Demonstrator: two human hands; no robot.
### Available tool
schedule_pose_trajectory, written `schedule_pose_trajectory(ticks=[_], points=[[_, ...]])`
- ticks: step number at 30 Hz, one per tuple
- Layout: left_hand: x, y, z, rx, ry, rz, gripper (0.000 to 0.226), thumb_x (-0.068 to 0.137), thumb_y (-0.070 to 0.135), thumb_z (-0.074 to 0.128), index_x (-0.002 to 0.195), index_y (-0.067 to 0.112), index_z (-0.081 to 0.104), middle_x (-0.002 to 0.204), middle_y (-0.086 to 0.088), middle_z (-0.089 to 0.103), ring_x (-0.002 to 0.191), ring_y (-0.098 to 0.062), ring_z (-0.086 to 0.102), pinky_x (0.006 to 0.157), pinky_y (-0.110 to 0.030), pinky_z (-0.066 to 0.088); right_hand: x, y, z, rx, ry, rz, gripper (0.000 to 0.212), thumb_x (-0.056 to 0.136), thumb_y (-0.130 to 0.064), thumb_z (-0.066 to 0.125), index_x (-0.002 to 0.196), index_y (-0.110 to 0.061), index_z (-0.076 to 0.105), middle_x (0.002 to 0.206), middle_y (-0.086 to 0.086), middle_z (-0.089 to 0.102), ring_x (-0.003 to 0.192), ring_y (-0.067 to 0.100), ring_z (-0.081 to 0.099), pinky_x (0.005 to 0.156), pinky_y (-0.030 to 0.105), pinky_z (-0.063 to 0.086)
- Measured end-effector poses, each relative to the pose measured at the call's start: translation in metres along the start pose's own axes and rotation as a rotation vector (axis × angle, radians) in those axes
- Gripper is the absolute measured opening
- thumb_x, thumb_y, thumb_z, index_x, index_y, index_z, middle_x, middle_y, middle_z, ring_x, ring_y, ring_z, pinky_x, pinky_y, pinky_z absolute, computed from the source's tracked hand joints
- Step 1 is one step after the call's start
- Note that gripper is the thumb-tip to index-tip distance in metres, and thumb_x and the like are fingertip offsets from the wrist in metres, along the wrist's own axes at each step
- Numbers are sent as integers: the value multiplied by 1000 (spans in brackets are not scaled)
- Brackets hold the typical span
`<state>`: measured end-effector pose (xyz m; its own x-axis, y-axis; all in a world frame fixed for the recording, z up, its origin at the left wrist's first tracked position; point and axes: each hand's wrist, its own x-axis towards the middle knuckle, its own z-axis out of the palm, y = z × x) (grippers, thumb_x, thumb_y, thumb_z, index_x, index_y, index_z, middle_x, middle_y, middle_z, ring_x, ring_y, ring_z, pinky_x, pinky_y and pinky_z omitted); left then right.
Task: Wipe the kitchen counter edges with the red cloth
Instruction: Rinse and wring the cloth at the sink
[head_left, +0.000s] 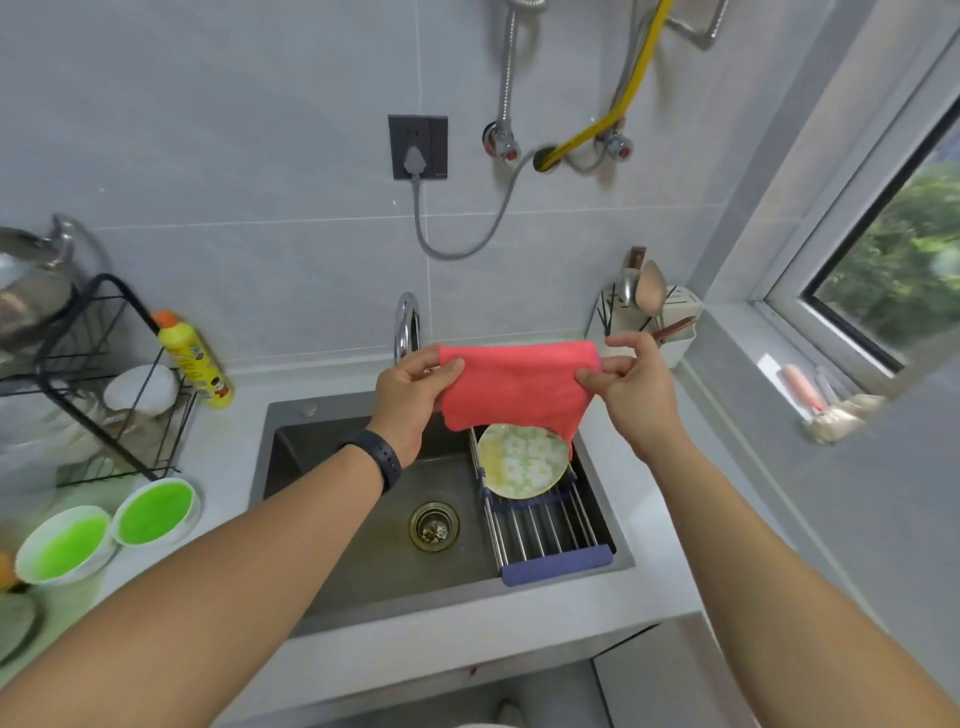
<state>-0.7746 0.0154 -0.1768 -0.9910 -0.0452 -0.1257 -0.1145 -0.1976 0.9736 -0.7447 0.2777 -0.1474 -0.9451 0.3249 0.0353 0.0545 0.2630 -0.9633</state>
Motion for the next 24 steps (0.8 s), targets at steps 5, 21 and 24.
schedule_pose_trajectory(ticks=[5, 21, 24], points=[[2, 18, 20, 30, -86, 52, 19, 91, 8, 74, 105, 20, 77, 89, 5, 78, 76, -9, 73, 60, -21, 58, 14, -20, -21, -28, -8, -155, 49, 88, 8, 72, 122, -26, 61, 83, -5, 61, 68, 0, 57, 75, 19, 53], [-16, 31, 12, 190, -314, 218, 7, 101, 25, 64, 97, 23, 68, 88, -1, 73, 68, -6, 66, 59, -28, 54, -82, -27, -16, -455, 302, -179, 11, 94, -21, 72, 94, -31, 68, 97, -12, 59, 99, 15, 55, 87, 32, 42], [-36, 9, 30, 187, -409, 206, 6, 101, 22, 65, 100, 17, 68, 87, 1, 73, 76, -2, 67, 69, -24, 52, -135, -10, -32, -455, 390, -56, 11, 97, -23, 70, 95, -32, 65, 109, -2, 58, 108, 17, 50, 92, 32, 37]])
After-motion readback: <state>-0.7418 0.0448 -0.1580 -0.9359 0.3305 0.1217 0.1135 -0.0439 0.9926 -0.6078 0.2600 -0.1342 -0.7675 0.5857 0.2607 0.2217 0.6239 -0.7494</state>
